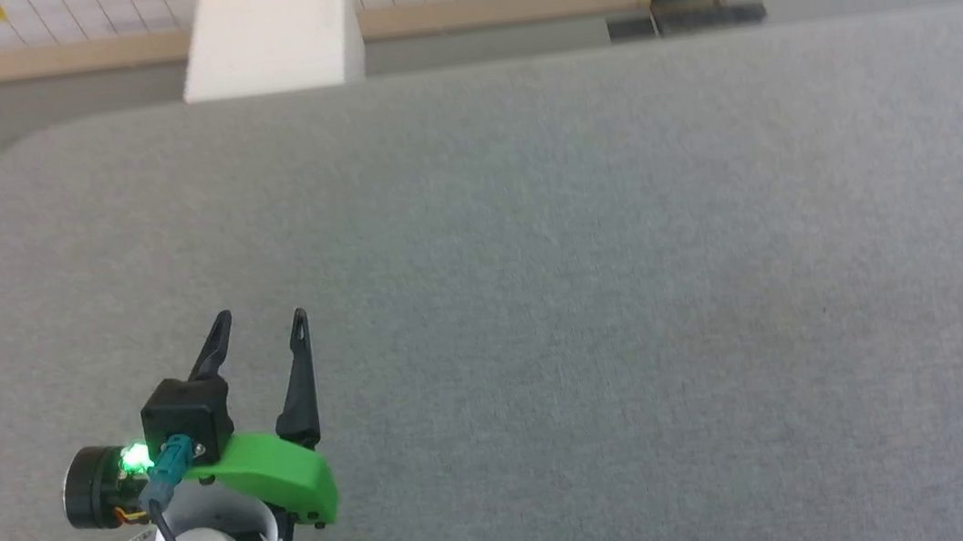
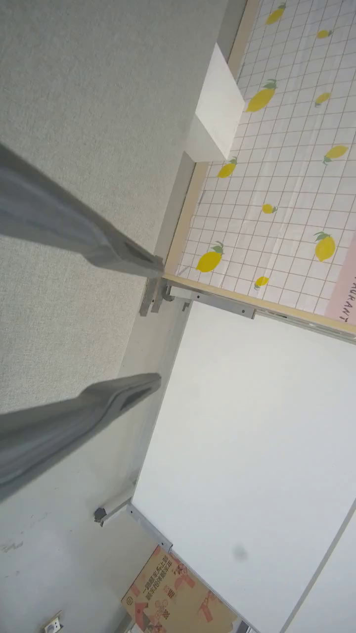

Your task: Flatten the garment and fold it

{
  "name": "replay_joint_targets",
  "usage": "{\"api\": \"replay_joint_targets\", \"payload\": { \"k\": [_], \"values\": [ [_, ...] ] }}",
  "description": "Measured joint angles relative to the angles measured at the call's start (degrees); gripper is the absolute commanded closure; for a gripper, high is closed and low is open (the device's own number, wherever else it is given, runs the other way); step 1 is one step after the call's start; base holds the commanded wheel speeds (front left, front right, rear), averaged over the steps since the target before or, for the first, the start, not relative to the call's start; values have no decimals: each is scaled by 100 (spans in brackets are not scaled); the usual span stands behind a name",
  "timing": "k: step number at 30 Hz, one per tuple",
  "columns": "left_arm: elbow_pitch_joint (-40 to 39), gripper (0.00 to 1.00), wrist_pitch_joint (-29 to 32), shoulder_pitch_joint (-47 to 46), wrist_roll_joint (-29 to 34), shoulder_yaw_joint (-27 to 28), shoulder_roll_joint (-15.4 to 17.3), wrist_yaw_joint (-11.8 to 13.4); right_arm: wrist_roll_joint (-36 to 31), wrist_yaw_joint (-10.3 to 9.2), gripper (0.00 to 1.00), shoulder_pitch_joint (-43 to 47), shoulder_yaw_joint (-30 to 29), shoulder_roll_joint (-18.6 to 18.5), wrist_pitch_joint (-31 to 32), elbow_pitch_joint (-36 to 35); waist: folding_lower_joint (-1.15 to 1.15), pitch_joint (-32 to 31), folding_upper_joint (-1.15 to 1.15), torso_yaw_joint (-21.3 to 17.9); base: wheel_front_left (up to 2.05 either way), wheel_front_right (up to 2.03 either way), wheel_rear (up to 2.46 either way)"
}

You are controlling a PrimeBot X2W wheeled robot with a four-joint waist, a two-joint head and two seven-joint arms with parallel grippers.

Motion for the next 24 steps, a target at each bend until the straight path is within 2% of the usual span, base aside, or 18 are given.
{"api": "replay_joint_targets", "payload": {
  "k": [1,7,12,19,24],
  "values": [
    [-12,0,42,29,0,0,30,57,49,-1,0,320,-235,254,-89,-316,0,-220,0,53,0,0,0],
    [-69,0,92,211,-46,83,80,283,-107,-1,0,1261,-756,901,-396,-1016,0,-513,0,152,0,0,0],
    [-152,0,98,322,-53,79,141,302,-490,-2,0,2170,-1418,1604,-515,-1693,0,-652,0,208,0,0,0],
    [-200,0,103,525,-166,64,176,268,-900,-2,0,3466,-1804,2704,-287,-2687,0,-724,0,220,0,0,0],
    [-180,0,218,613,-230,43,175,255,-1356,-1,0,4063,-1931,3129,-193,-3131,0,-715,0,237,0,0,0]
  ]
}}
